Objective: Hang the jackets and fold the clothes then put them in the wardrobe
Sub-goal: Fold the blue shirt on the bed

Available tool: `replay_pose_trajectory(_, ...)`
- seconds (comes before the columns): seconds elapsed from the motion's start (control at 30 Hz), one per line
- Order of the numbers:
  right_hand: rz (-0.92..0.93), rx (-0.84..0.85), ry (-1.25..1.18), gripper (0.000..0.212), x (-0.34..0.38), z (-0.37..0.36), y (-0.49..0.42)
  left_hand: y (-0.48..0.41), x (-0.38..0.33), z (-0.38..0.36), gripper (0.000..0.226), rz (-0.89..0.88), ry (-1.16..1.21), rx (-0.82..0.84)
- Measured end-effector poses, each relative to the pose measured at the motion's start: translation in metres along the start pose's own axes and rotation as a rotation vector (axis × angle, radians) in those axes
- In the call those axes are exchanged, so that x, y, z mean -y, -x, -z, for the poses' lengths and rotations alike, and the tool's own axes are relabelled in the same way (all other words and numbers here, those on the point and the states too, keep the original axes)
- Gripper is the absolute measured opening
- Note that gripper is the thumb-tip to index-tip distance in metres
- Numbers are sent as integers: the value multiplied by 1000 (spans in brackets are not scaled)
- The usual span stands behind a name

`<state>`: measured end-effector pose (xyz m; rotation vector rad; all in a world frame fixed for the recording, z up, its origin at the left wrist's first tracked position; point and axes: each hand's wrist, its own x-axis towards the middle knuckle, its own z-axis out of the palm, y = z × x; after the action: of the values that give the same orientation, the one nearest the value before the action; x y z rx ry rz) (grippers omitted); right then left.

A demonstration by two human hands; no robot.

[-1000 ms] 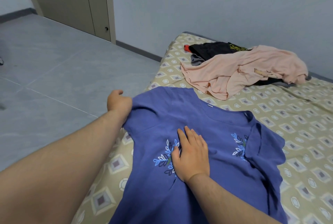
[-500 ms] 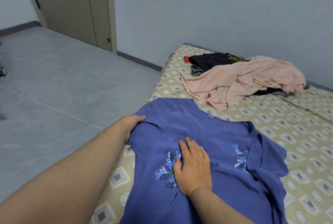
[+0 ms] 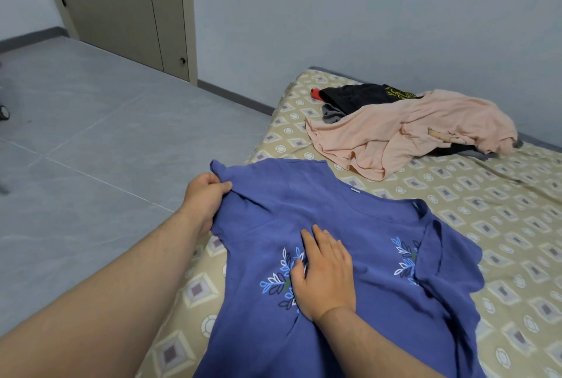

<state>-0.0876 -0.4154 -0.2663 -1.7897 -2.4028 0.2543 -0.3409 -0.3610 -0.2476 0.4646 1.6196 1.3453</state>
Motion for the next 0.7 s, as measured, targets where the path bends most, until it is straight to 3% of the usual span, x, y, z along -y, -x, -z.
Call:
replay_pose_trajectory(0.1,-2,-6,-15,63,1,0,0,5,-5,10,14,175,197,158)
replay_pose_trajectory(0.17,5,0,-13,63,1,0,0,8,-2,19,14,303,95,276)
replay_pose_trajectory(0.23,4,0,0,63,0,0,0,10,2,22,17,313,-67,352)
replay_pose_trajectory(0.33,4,-6,-10,63,1,1,0,12,0,13,6,193,-13,298)
replay_pose_trajectory(0.43,9,-6,-6,62,0,0,0,9,-4,6,8,108,188,162)
replay_pose_trajectory(0.5,6,-9,-15,62,1,0,0,11,-8,2,15,90,320,192)
replay_pose_trajectory(0.63,9,-6,-19,63,0,0,0,17,-18,3,27,232,677,259)
replay_pose_trajectory(0.7,9,-5,-13,63,0,0,0,20,-18,2,33,271,743,248)
